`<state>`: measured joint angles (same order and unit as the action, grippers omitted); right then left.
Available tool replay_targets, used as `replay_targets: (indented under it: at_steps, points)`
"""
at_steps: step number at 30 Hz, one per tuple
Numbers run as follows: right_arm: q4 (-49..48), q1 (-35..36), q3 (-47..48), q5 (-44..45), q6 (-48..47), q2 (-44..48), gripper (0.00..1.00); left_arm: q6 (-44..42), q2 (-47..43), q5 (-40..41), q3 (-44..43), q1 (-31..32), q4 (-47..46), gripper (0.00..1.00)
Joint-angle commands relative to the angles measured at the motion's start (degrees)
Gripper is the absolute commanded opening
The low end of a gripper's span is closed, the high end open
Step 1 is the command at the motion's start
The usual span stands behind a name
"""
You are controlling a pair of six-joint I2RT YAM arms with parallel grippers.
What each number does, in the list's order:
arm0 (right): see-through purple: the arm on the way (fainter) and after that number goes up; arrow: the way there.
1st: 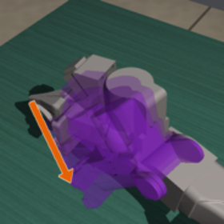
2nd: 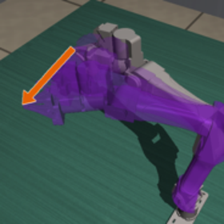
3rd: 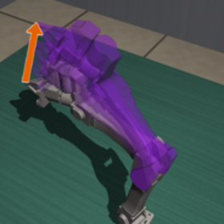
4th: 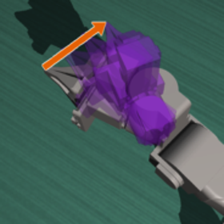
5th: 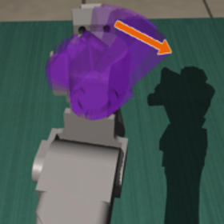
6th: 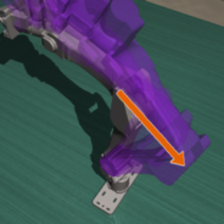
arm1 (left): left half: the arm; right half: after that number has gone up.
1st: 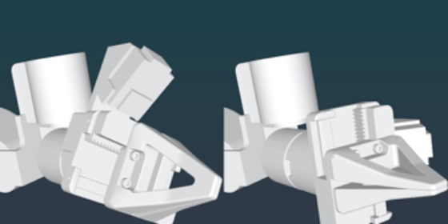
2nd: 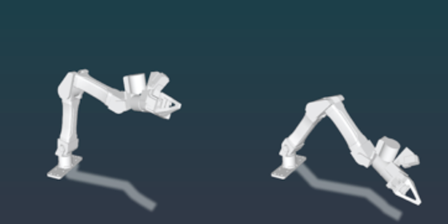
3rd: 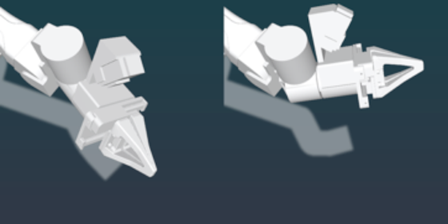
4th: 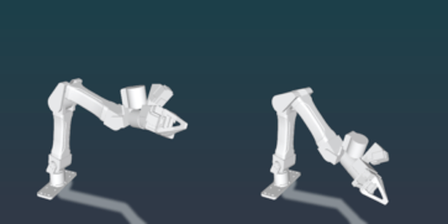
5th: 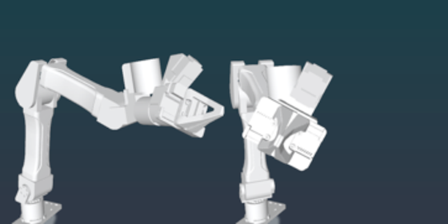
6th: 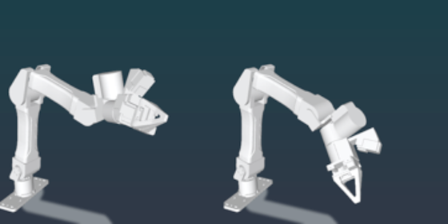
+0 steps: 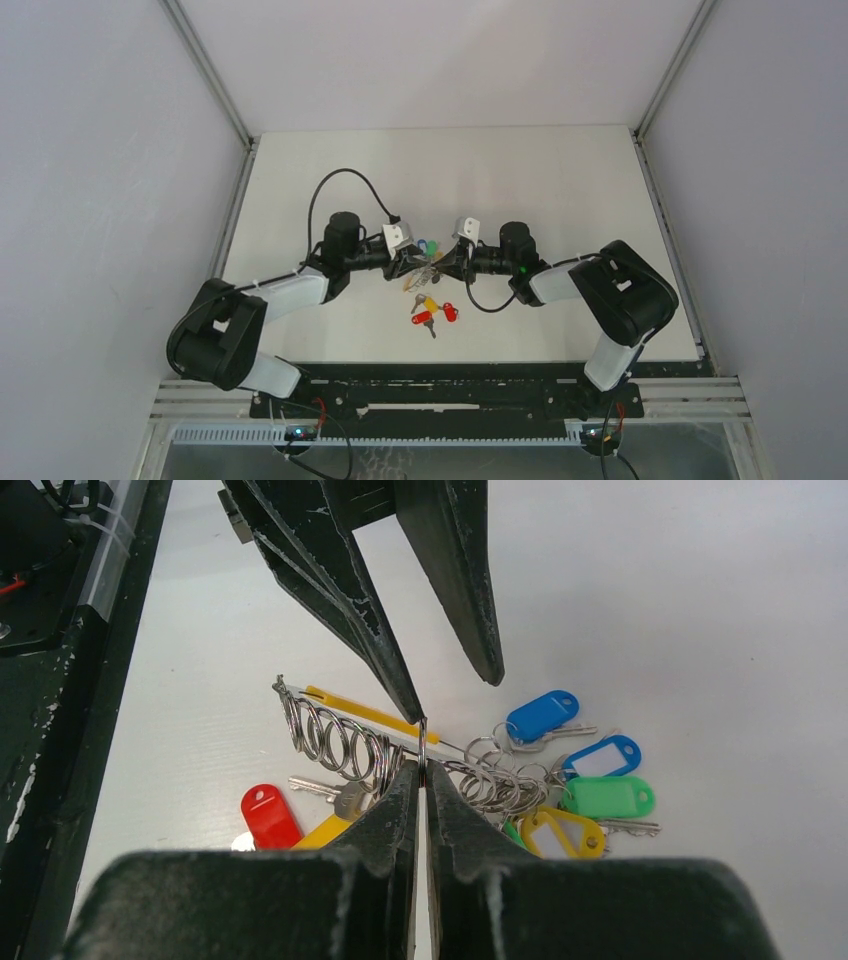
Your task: Put the keys on the keyring
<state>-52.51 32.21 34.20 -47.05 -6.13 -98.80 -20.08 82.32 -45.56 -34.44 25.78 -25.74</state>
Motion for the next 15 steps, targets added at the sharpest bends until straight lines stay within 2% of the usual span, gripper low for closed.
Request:
replay_targets:
  at_steps: [1, 15]
  points:
    - [-4.3, -0.2, 0.7, -1.0, 1.2, -0.2, 0.0, 0.2, 0.8, -2.3, 0.6, -0.3, -2.4, 0.37]
    - [-5.6, -0.3, 0.6, -0.8, 2.6, -0.5, 0.0, 0.6, 1.3, -4.4, 0.9, -0.3, -2.3, 0.36]
